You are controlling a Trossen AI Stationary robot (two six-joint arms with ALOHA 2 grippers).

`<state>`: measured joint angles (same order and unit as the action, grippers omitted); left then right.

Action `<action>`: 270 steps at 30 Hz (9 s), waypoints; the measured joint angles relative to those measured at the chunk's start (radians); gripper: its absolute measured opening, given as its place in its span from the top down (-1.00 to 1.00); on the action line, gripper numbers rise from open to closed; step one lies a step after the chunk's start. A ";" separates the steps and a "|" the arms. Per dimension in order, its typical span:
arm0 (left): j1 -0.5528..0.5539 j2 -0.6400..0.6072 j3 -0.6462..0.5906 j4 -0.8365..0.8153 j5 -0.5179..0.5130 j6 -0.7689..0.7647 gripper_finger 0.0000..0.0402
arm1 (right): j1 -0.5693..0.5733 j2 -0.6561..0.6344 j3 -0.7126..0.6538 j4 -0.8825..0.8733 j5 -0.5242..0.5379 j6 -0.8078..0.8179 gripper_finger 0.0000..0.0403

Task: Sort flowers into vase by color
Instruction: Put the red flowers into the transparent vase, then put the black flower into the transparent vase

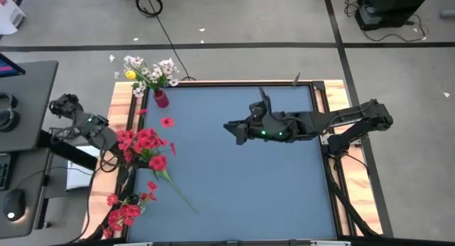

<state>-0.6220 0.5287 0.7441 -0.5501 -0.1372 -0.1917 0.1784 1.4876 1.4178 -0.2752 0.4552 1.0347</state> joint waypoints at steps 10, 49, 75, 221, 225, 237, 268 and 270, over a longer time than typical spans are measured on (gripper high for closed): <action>0.000 -0.138 0.003 -0.096 0.154 0.069 0.98 | 0.122 0.001 0.000 -0.061 0.148 0.105 0.15; -0.156 -0.233 -0.229 0.331 0.517 0.112 0.99 | 0.160 0.000 0.000 -0.267 0.158 0.379 0.19; -0.213 -0.103 -0.229 0.347 0.516 0.101 0.87 | 0.152 0.000 0.000 -0.266 0.119 0.369 0.19; -0.050 0.123 0.132 -0.982 -0.400 -1.310 0.17 | -0.121 0.416 0.000 -0.049 -0.534 0.016 0.18; 0.018 0.166 0.132 -0.944 -0.394 -1.340 0.17 | -0.137 0.416 0.000 -0.067 -0.603 0.012 0.18; 0.141 0.409 0.131 -0.822 -0.277 -1.572 0.17 | -0.173 0.415 0.000 -0.366 -0.630 -0.102 0.18; 0.180 0.362 0.216 -0.919 -0.039 -1.656 0.17 | -0.228 0.415 0.000 -0.495 -0.633 -0.402 0.18; 0.180 0.361 0.269 -0.977 -0.033 -1.655 0.17 | -0.231 0.415 0.000 -0.497 -0.633 -0.409 0.18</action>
<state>-0.4416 0.8902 1.0129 -1.5273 -0.1706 -1.8463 -0.0523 1.9026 1.4174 -0.7722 -0.1778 0.6257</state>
